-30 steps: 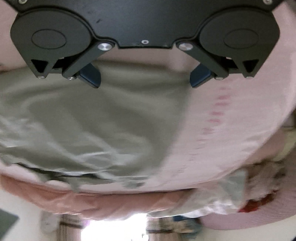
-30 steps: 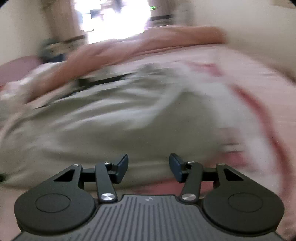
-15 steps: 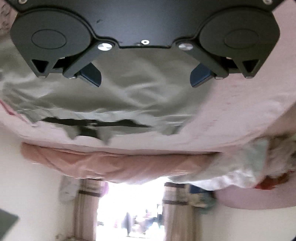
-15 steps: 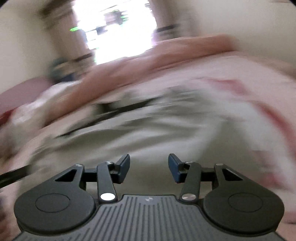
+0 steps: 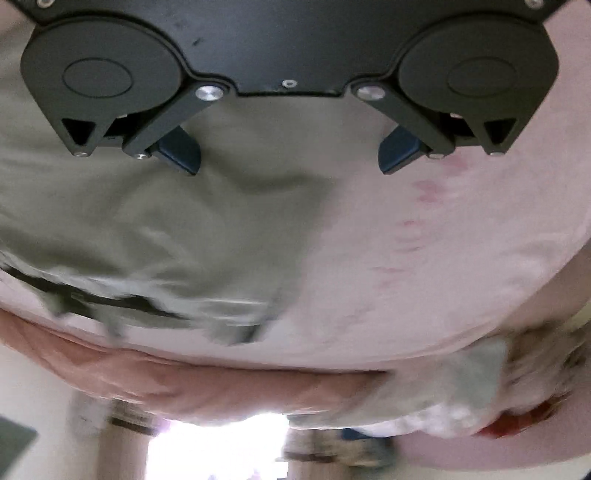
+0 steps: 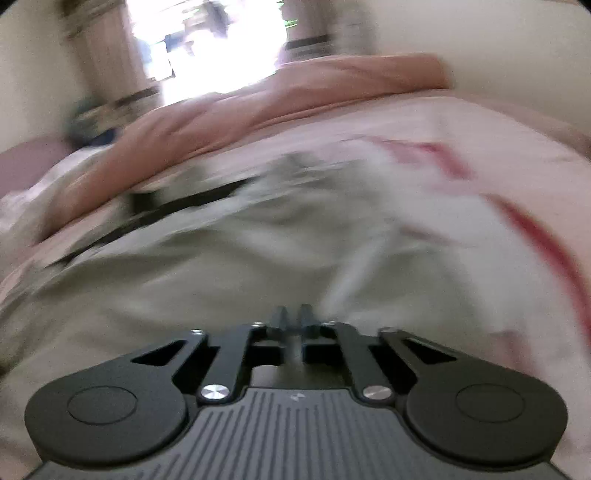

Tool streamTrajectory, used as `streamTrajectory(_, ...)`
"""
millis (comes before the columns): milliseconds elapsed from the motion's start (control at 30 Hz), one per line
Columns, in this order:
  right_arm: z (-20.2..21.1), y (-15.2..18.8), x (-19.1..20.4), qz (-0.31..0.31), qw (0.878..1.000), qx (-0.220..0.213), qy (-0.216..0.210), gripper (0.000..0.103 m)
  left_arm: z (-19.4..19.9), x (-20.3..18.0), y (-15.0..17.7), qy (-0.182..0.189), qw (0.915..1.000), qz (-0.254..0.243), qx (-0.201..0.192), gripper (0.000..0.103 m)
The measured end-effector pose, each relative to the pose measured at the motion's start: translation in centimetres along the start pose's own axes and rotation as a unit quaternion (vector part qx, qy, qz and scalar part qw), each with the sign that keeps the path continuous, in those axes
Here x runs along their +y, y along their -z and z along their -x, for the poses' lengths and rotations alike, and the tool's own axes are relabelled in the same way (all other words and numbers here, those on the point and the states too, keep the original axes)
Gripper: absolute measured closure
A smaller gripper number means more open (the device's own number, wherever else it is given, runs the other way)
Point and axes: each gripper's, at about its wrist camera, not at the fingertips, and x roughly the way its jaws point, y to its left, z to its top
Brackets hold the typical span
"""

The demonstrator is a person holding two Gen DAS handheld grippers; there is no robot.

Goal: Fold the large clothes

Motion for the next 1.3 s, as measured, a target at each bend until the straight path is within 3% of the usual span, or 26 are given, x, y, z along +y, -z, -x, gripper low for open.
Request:
streamTrajectory(100, -0.3, -0.3, -2.7, -0.037, 0.999, 0.005, -0.036, 0.103, 1.1, 1.2, -0.4, -0.029, 0.9995, 0.013, -0.006, 0.0)
streamTrajectory(200, 0.3, 0.0, -1.5, -0.012, 1.0, -0.006, -0.01, 0.102, 2.1, 0.0, -1.0, -0.082, 0.996, -0.023, -0.026, 0.0)
streamTrajectory(267, 0.3, 0.3, -0.4, 0.009, 1.0, -0.013, 0.006, 0.09, 3.0, -0.4, -1.3, -0.099, 0.9933, -0.04, -0.044, 0.0)
streamTrajectory(333, 0.3, 0.0, 0.1, 0.005, 1.0, -0.017, 0.016, 0.078, 3.4, -0.7, -1.8, -0.083, 0.9948, -0.026, -0.052, 0.0)
streamTrajectory(400, 1.0, 0.0, 1.9, 0.026, 0.999, -0.02, 0.01, 0.075, 3.2, -1.2, -2.4, -0.058, 0.9967, -0.006, -0.056, 0.0)
streamTrajectory(500, 2.4, 0.8, 7.0, 0.084, 0.995, -0.029, -0.037, 0.075, 2.4, -3.7, -3.3, -0.012, 0.998, 0.012, -0.06, 0.0)
streamTrajectory(567, 2.2, 1.2, 10.4, 0.095, 0.991, -0.016, -0.094, 0.075, 1.9, -6.3, -3.5, 0.017, 0.9983, 0.005, -0.056, 0.0)
streamTrajectory(667, 0.9, 1.5, 15.4, 0.129, 0.981, -0.005, -0.142, 0.075, 1.1, -9.9, -3.8, 0.002, 0.9977, 0.004, -0.068, 0.0)
streamTrajectory(733, -0.6, 1.6, 17.7, 0.148, 0.976, 0.011, -0.159, 0.074, -0.4, -11.7, -4.1, 0.015, 0.9979, -0.022, -0.058, 0.0)
streamTrajectory(800, -2.7, 2.0, 18.5, 0.168, 0.976, 0.025, -0.139, 0.073, -2.4, -12.6, -3.9, -0.01, 0.9967, -0.068, -0.044, 0.0)
streamTrajectory(867, -3.5, 2.4, 16.9, 0.196, 0.976, -0.007, -0.098, 0.073, -3.8, -11.3, -3.4, -0.07, 0.9909, -0.095, -0.065, 0.0)
streamTrajectory(900, -3.6, 2.1, 15.5, 0.186, 0.98, -0.015, -0.068, 0.073, -4.2, -9.8, -3.5, -0.061, 0.9923, -0.087, -0.064, 0.0)
streamTrajectory(933, -3.7, 1.5, 13.4, 0.164, 0.985, -0.022, -0.04, 0.078, -4.2, -7.6, -3.9, -0.023, 0.9964, -0.061, -0.054, 0.0)
streamTrajectory(1000, -3.9, -0.2, 8.4, 0.107, 0.994, -0.026, -0.013, 0.089, -4.1, -4.1, -4.2, 0.012, 0.9988, -0.012, -0.045, 0.0)
streamTrajectory(1033, -3.9, -0.9, 6.2, 0.085, 0.996, -0.03, 0.003, 0.103, -4.3, -2.8, -4.2, 0.045, 0.9984, 0.016, -0.031, 0.0)
streamTrajectory(1067, -3.9, -1.4, 4.1, 0.066, 0.997, -0.033, 0.018, 0.103, -4.5, -2.1, -4.1, 0.058, 0.9974, 0.036, -0.024, 0.0)
streamTrajectory(1167, -3.5, -1.9, 0.3, 0.047, 0.998, -0.038, 0.026, 0.103, -3.9, -2.7, -4.1, 0.038, 0.9982, 0.022, -0.04, 0.0)
streamTrajectory(1300, -2.6, -2.3, -0.6, 0.036, 0.998, -0.037, 0.037, 0.103, -2.7, -4.3, -3.9, -0.003, 0.9981, -0.023, -0.056, 0.0)
